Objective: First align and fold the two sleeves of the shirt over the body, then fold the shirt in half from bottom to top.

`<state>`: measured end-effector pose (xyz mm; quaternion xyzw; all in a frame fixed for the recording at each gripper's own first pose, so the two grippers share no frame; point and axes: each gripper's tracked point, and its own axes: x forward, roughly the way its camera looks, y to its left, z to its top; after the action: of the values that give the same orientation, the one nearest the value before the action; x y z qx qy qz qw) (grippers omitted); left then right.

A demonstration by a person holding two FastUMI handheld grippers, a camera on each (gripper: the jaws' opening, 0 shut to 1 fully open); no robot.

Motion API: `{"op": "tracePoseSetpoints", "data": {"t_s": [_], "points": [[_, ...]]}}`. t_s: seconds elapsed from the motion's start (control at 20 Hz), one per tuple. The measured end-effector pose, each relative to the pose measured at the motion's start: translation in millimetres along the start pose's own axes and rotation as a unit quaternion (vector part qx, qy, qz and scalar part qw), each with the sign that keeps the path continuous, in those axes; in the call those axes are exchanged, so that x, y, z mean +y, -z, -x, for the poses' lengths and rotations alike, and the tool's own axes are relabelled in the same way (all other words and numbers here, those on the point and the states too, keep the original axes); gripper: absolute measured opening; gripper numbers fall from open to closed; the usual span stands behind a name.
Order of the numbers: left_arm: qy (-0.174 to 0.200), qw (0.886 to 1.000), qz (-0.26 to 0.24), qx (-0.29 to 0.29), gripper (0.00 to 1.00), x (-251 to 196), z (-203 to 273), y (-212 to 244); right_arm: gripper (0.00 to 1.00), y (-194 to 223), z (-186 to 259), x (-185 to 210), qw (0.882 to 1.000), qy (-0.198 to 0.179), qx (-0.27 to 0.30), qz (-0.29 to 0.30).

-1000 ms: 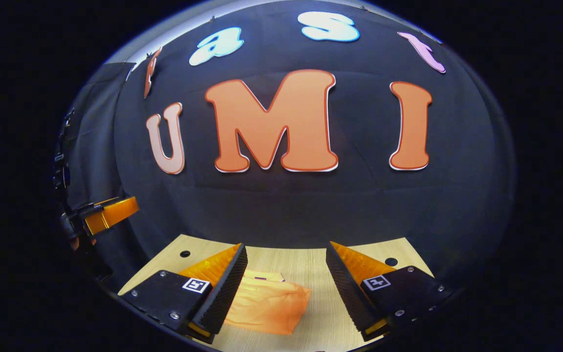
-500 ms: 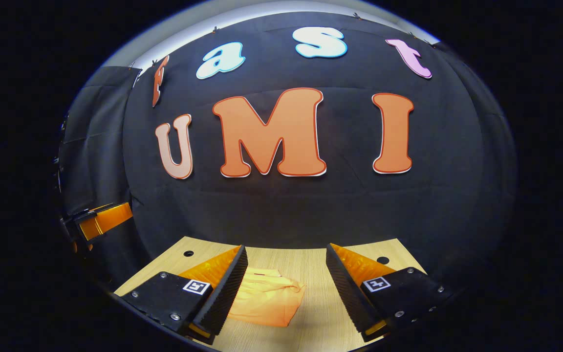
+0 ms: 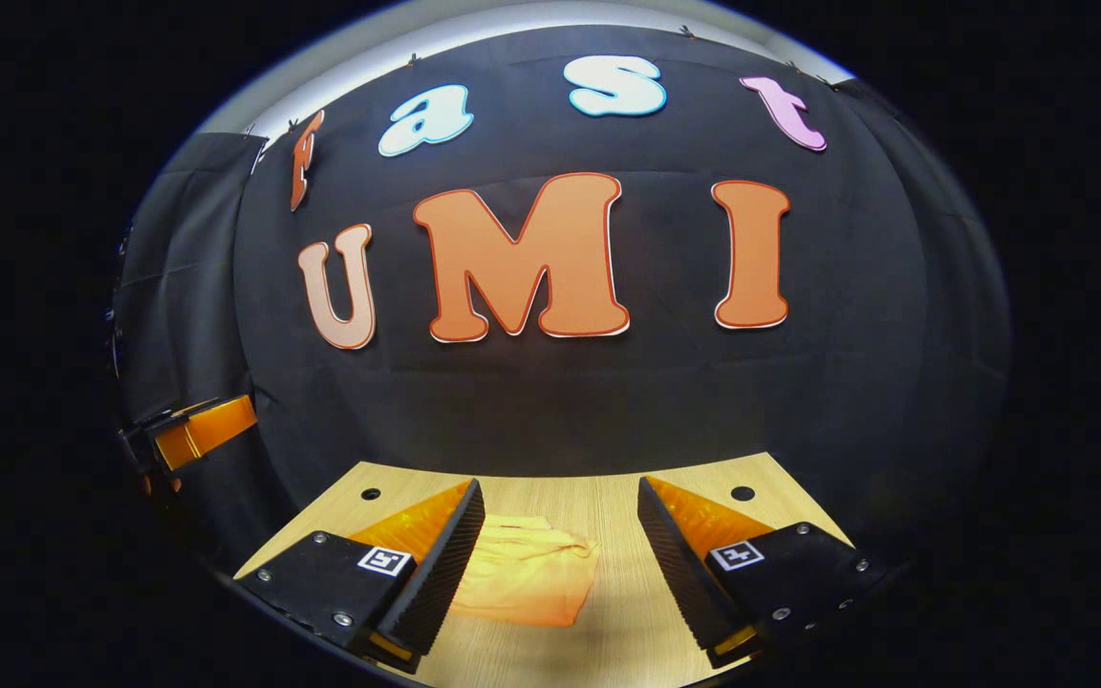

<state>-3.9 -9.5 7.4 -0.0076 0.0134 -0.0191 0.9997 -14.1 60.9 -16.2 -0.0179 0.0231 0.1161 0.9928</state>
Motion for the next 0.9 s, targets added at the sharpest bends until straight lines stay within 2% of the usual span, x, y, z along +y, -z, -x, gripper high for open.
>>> {"op": "tracePoseSetpoints", "data": {"t_s": [0.25, 0.3, 0.4, 0.45, 0.5, 0.85, 0.9], "points": [[0.000, 1.000, 0.005, 0.006, 0.98, 18, 6, 4, 0.98, 1, 10, 17, 1.000, 0.008, -0.008, 0.014], [-0.003, 1.000, 0.004, 0.004, 0.98, 22, 8, 3, 1.00, 2, 11, 21, 1.000, 0.008, -0.009, 0.019], [-0.009, 1.000, -0.002, 0.003, 0.98, 29, 11, 2, 0.98, 4, 14, 28, 1.000, 0.005, -0.008, 0.022], [-0.010, 1.000, -0.004, 0.003, 0.98, 30, 12, 1, 1.00, 4, 13, 31, 1.000, 0.004, -0.007, 0.022], [-0.009, 1.000, -0.006, 0.002, 0.98, 32, 13, 0, 0.98, 2, 14, 33, 1.000, 0.005, -0.008, 0.022], [0.006, 1.000, 0.003, 0.015, 0.98, 28, 7, 7, 0.98, -3, 17, 30, 0.999, 0.022, -0.007, 0.025], [0.009, 1.000, 0.003, 0.015, 0.98, 29, 7, 7, 1.00, -2, 18, 29, 0.999, 0.025, -0.007, 0.023]]}}
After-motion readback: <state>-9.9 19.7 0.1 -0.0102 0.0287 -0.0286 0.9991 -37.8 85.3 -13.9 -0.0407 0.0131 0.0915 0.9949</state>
